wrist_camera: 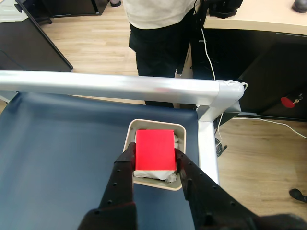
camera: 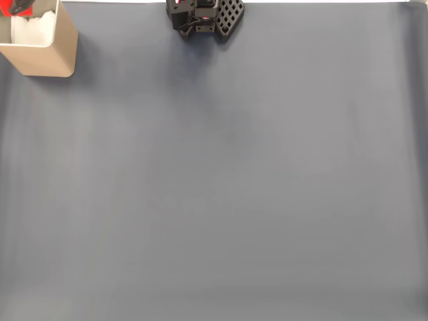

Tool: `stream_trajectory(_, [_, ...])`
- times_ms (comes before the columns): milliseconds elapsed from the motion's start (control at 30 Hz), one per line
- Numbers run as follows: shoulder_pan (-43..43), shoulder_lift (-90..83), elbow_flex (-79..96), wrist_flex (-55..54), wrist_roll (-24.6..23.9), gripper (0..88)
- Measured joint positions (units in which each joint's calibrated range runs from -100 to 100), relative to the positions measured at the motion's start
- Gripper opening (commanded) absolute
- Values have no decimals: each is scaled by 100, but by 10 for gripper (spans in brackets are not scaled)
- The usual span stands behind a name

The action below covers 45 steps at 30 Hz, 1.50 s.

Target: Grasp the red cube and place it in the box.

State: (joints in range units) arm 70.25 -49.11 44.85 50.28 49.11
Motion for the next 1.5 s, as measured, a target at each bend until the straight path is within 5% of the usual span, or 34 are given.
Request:
stream_trajectory(200, [0, 0, 90, 0, -5, 300])
stream_trajectory(533, [0, -35, 108, -88, -10, 338])
stream_trajectory(1267, [0, -122, 407, -310, 10, 343])
stream_trajectory(1500, [0, -148, 416, -374, 10, 237])
